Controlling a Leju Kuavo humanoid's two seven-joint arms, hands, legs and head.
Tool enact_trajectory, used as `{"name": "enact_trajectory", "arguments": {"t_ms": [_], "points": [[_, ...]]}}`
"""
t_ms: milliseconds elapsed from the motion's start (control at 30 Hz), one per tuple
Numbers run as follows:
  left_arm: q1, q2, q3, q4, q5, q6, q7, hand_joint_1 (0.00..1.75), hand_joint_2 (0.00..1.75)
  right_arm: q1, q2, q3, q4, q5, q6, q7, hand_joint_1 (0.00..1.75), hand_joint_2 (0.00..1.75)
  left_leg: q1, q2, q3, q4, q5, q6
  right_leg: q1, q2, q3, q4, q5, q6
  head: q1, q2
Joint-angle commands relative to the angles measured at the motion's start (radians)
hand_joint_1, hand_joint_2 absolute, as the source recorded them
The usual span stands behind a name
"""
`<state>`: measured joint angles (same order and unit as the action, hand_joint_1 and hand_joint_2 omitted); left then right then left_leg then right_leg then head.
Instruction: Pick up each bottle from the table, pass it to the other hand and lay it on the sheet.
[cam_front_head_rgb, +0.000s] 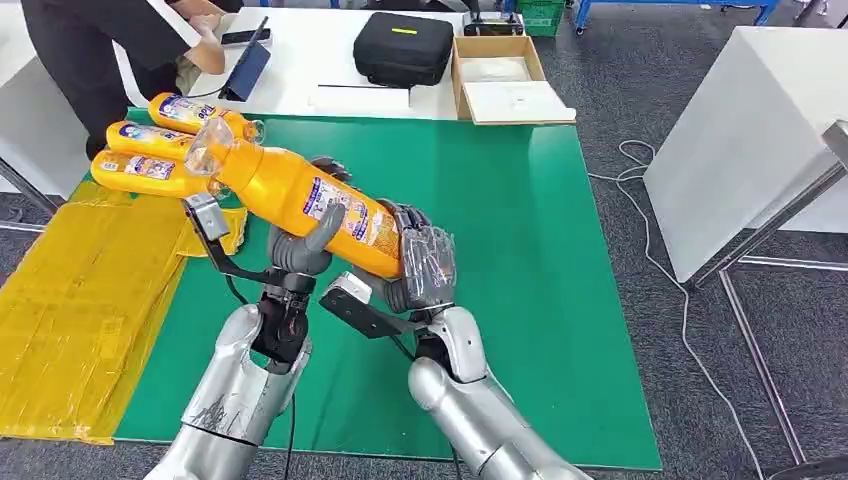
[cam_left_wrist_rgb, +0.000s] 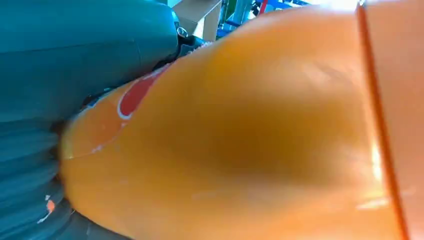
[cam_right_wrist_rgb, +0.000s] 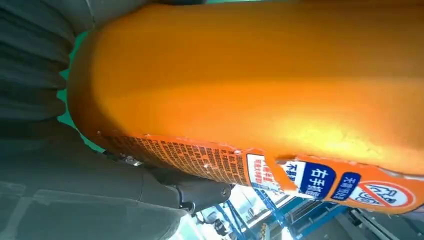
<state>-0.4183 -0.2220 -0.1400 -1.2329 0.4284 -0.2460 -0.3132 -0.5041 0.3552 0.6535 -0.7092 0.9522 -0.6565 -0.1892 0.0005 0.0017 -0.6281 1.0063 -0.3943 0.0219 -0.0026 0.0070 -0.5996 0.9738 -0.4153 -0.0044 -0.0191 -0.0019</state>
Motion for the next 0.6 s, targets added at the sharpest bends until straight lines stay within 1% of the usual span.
{"name": "enact_trajectory", "arguments": {"t_ms": [33,67,100,133,167,200,233,267,300,333,367,400,433,467,500,533,567,600], "points": [[-0.083,-0.01,-0.027,0.007,-0.023,-0.001,0.008,1.75,1.75,0.023,-0.006,0.125,0.104,0.009,-0.042,-0.039,1.75,1.75,0.001,-0.005,0.004,0.0,-0.001,-0.002,0.0,-0.005,0.005,0.0,-0.003,0.0,0.0,0.0],[-0.08,-0.01,-0.025,0.001,-0.024,0.001,0.008,1.75,1.75,0.021,-0.006,0.129,0.106,0.004,-0.042,-0.039,1.75,1.75,0.0,-0.005,0.006,0.0,-0.002,-0.003,0.0,-0.006,0.007,0.0,-0.003,0.0,0.0,0.0],[-0.077,-0.009,-0.022,-0.005,-0.026,0.002,0.008,1.75,1.75,0.021,-0.006,0.133,0.108,-0.001,-0.042,-0.038,1.73,1.75,0.001,-0.003,0.002,0.0,0.0,-0.001,0.001,-0.003,0.003,0.0,-0.001,0.0,0.0,0.0],[-0.074,-0.009,-0.019,-0.008,-0.026,0.003,0.009,1.75,1.75,0.022,-0.006,0.136,0.107,-0.005,-0.042,-0.038,1.73,1.75,0.001,-0.004,0.003,0.0,-0.001,-0.002,0.001,-0.004,0.005,0.0,-0.002,0.0,0.0,0.0],[-0.072,-0.01,-0.016,-0.012,-0.027,0.004,0.009,1.75,1.75,0.019,-0.006,0.139,0.11,-0.011,-0.042,-0.033,1.75,1.75,0.001,-0.003,0.002,0.0,-0.001,-0.002,0.001,-0.004,0.003,0.0,-0.001,0.0,0.0,0.0],[-0.069,-0.012,-0.012,-0.015,-0.032,0.007,0.012,1.75,1.75,0.016,-0.006,0.14,0.112,-0.026,-0.042,-0.035,1.71,1.75,0.001,-0.004,0.003,0.0,-0.001,-0.002,0.001,-0.004,0.005,0.0,-0.002,0.0,0.0,0.0],[-0.068,-0.013,-0.009,-0.016,-0.036,0.009,0.012,1.75,1.75,0.015,-0.006,0.139,0.114,-0.039,-0.042,-0.04,1.75,1.75,0.001,-0.003,0.002,0.0,-0.001,-0.001,0.001,-0.003,0.003,0.0,-0.001,0.0,0.0,0.0],[-0.067,-0.013,-0.006,-0.016,-0.038,0.01,0.013,1.75,1.75,0.015,-0.006,0.134,0.114,-0.049,-0.042,-0.044,1.75,1.75,0.001,-0.004,0.003,0.0,-0.001,-0.002,0.001,-0.004,0.005,0.0,-0.002,0.0,0.0,0.0],[-0.066,-0.014,-0.001,-0.016,-0.042,0.012,0.012,1.75,1.75,0.015,-0.006,0.126,0.116,-0.077,-0.042,-0.061,1.75,1.75,0.001,-0.003,0.002,0.0,-0.001,-0.001,0.001,-0.003,0.003,0.0,-0.001,0.0,0.0,0.0],[-0.065,-0.013,0.003,-0.017,-0.045,0.013,0.012,1.75,1.75,0.012,-0.006,0.122,0.119,-0.103,-0.042,-0.075,1.75,1.75,0.0,-0.005,0.006,0.001,-0.003,-0.003,0.0,-0.006,0.008,0.001,-0.004,0.0,0.0,0.0],[-0.064,-0.013,0.006,-0.019,-0.047,0.013,0.011,1.75,1.75,0.011,-0.006,0.119,0.119,-0.121,-0.042,-0.085,1.75,1.75,0.001,-0.003,0.002,0.0,-0.001,-0.001,0.001,-0.003,0.003,0.0,-0.001,0.0,0.0,0.0],[-0.061,-0.01,0.014,-0.024,-0.054,0.015,0.008,1.75,1.75,0.017,-0.006,0.104,0.113,-0.184,-0.042,-0.128,1.73,1.75,0.001,-0.004,0.003,0.0,-0.001,-0.002,0.001,-0.004,0.005,0.0,-0.002,0.0,0.0,0.0],[-0.058,-0.008,0.019,-0.03,-0.06,0.018,0.005,1.75,1.75,0.014,-0.006,0.12,0.123,-0.283,-0.042,-0.18,1.68,1.75,0.0,-0.004,0.005,0.0,-0.002,-0.002,0.0,-0.005,0.006,0.0,-0.003,0.0,0.0,0.0],[-0.059,-0.004,0.021,-0.032,-0.063,0.02,0.003,1.75,1.75,0.012,-0.006,0.121,0.125,-0.286,-0.042,-0.181,1.29,1.75,0.001,-0.003,0.002,0.0,-0.001,-0.002,0.001,-0.003,0.003,0.0,-0.001,0.0,0.0,0.0],[-0.052,0.0,0.029,-0.045,-0.082,0.034,-0.005,1.75,1.75,0.017,-0.006,0.13,0.115,-0.375,-0.042,-0.236,0.02,1.75,0.001,-0.003,0.004,0.0,-0.001,-0.002,0.001,-0.004,0.005,0.0,-0.002,0.0,0.0,0.0],[-0.047,0.007,0.039,-0.057,-0.09,0.041,-0.008,1.75,1.75,0.01,-0.006,0.153,0.118,-0.477,-0.042,-0.284,0.0,1.75,0.001,-0.002,0.002,0.0,-0.001,-0.002,0.001,-0.002,0.003,0.0,-0.001,0.0,0.0,0.0],[-0.047,0.016,0.053,-0.068,-0.103,0.061,-0.012,1.75,1.75,-0.007,-0.006,0.205,0.116,-0.633,-0.042,-0.354,0.0,1.75,0.0,-0.003,0.004,0.0,-0.002,-0.002,0.0,-0.003,0.005,0.0,-0.002,0.0,0.0,0.0],[-0.047,0.022,0.066,-0.076,-0.107,0.068,-0.012,1.75,1.75,-0.014,-0.006,0.225,0.105,-0.699,-0.038,-0.379,0.0,1.75,0.001,-0.001,0.003,0.0,-0.001,-0.002,0.001,-0.001,0.003,0.0,-0.001,0.0,0.0,0.0]]}}
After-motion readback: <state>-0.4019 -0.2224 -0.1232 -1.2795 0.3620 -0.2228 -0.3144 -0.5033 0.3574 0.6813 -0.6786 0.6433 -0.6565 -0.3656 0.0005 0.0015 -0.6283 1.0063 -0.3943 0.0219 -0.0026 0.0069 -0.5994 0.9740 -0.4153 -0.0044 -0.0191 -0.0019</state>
